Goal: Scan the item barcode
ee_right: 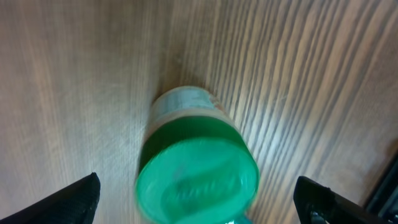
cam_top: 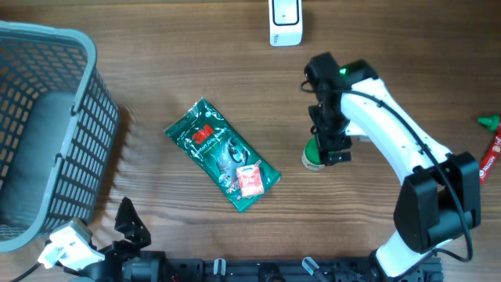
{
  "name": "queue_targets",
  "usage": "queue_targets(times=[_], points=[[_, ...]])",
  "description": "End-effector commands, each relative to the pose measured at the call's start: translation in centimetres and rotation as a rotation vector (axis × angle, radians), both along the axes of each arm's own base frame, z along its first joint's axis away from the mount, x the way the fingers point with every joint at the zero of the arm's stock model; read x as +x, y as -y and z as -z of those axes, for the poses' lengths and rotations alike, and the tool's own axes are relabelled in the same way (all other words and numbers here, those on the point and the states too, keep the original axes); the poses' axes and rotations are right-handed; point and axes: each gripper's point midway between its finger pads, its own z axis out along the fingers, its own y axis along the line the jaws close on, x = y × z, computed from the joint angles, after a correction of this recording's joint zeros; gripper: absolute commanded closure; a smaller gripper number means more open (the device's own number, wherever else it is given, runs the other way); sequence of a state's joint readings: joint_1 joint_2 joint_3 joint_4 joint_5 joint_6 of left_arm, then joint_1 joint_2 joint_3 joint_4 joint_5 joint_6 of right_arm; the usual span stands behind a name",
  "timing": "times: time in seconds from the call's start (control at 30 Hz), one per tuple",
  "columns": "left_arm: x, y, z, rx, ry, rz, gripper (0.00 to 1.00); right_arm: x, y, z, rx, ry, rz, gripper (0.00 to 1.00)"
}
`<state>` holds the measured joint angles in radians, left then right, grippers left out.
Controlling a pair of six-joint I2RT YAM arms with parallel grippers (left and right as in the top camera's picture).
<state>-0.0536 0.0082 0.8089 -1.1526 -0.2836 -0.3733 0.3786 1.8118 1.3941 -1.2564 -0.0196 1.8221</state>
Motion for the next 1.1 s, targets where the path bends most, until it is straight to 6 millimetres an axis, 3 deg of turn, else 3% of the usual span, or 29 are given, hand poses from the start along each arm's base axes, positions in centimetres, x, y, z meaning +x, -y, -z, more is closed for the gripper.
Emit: queue_targets(times=[0.0, 0.1, 0.17, 0.2, 0.37, 0.5, 0.53, 0.57, 0.7, 0.8, 0.87, 0.9, 1.07], points=[[0.0, 0.0, -0.2, -0.003, 0.009, -0.002, 0.00, -0.7, -0.1, 1.8, 0.021, -0.006, 0.050, 0.00], [0.0, 0.0, -0.2, -0.003, 0.009, -0.002, 0.00, -0.5, -0.2, 4.5, 0.035, 0.023, 0.040, 0.01], [0.0, 0.0, -0.2, -0.003, 0.009, -0.002, 0.00, -0.7, -0.1, 5.7, 0.045, 0.034, -0.022, 0.07], [0.0, 0.0, -0.2, -0.003, 0.009, -0.002, 0.00, -0.6, -0.2, 5.9, 0.051, 0.042, -0.066, 0.14], [0.0, 0.0, -0.2, -0.004, 0.009, -0.002, 0.00, 0.4, -0.6, 5.9, 0.078, 0.084, -0.256, 0.25], [0.0, 0.0, -0.2, -0.003, 0.009, -0.002, 0.00, 0.9, -0.8, 5.9, 0.103, 0.109, -0.669, 0.37], [0.0, 0.0, -0.2, -0.003, 0.009, -0.002, 0.00, 0.9, -0.8, 5.8, 0.110, 0.109, -0.772, 0.37], [0.0, 0.0, -0.2, -0.003, 0.009, -0.002, 0.00, 0.8, -1.0, 5.7, 0.131, 0.109, -0.991, 0.36], [0.0, 0.0, -0.2, -0.003, 0.009, -0.002, 0.00, 0.7, -1.5, 5.2, 0.177, 0.112, -1.326, 0.29], [0.0, 0.0, -0.2, -0.003, 0.009, -0.002, 0.00, 0.9, -1.4, 5.1, 0.168, 0.116, -1.343, 0.23], [0.0, 0.0, -0.2, -0.003, 0.009, -0.002, 0.00, 1.1, -1.5, 4.5, 0.168, 0.117, -1.341, 0.11], [0.0, 0.0, -0.2, -0.003, 0.009, -0.002, 0.00, 1.3, -1.6, 3.8, 0.168, 0.114, -1.341, 0.01], [0.0, 0.0, -0.2, -0.003, 0.009, -0.002, 0.00, 2.2, -1.3, -2.5, 0.126, 0.104, -1.224, 0.00]])
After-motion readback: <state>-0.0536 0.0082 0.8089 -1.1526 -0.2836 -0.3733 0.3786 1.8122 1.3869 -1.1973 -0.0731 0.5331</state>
